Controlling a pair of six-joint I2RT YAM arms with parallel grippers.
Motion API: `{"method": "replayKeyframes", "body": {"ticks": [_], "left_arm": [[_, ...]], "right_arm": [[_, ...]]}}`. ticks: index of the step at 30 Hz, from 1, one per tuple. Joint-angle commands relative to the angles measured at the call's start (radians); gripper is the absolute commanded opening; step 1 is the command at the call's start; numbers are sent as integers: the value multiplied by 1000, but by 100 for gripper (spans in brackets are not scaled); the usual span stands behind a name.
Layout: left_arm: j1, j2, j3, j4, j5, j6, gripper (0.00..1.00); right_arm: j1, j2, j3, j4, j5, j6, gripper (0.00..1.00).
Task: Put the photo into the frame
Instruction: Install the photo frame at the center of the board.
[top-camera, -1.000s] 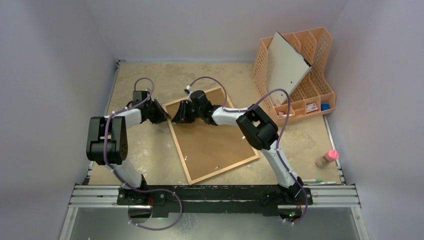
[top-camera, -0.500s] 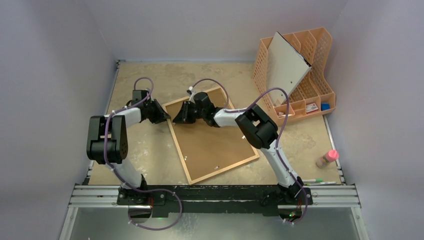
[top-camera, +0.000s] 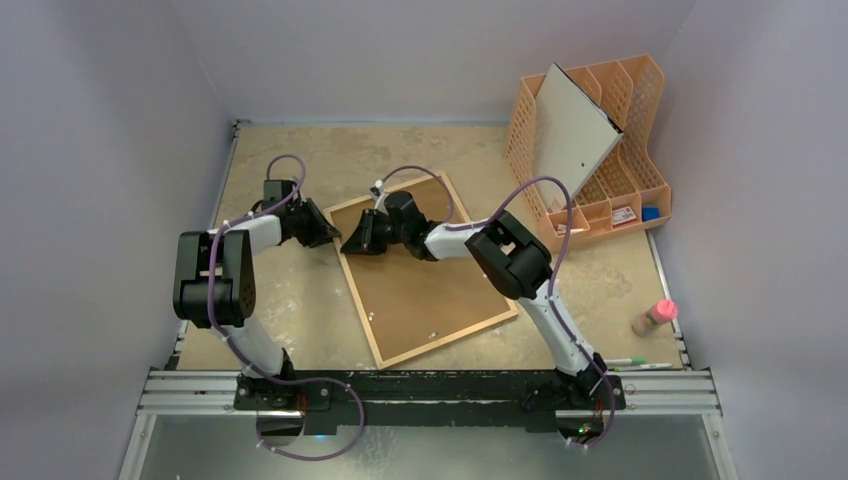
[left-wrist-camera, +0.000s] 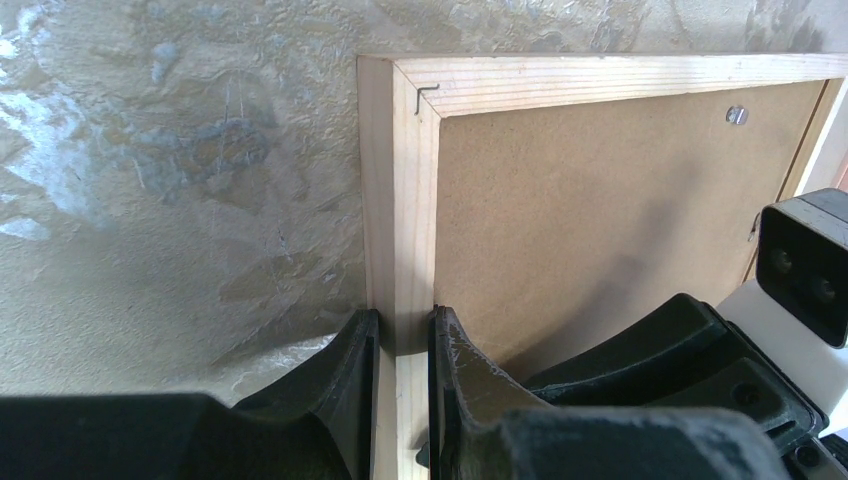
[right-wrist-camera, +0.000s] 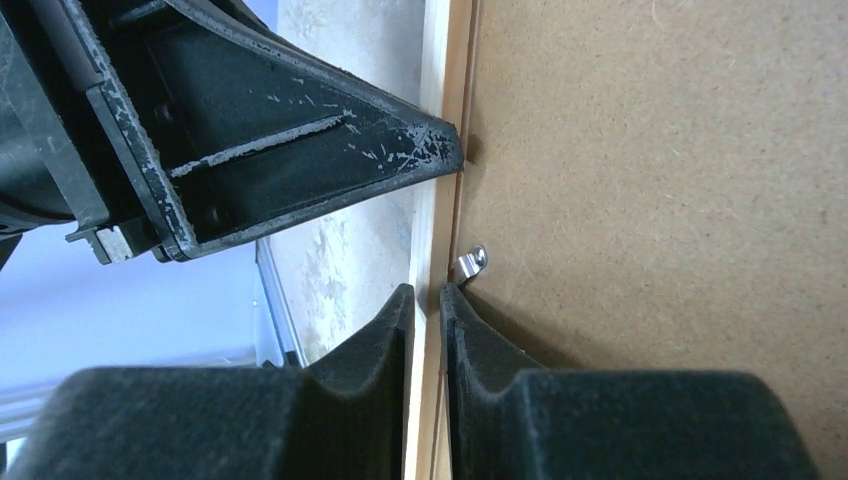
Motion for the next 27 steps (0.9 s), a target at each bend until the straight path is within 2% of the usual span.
{"method": "replayKeyframes", "body": {"ticks": [1, 7, 13, 22, 27], "left_arm": [[-25, 48, -29, -113, 80, -22, 2], [-25, 48, -24, -122, 68, -11, 3], [-25, 40, 16, -148, 50, 15, 12], [-25, 45, 43, -164, 36, 21, 11], [-25, 46, 37, -166, 34, 21, 12]], "right_arm": [[59, 48, -8, -36, -23, 20, 18], [52, -35, -77, -46, 62, 10, 20], [44, -156, -159, -26, 178, -31, 32], [44, -95, -117, -37, 199, -55, 33], [42, -92, -103, -65, 260, -61, 34]]}}
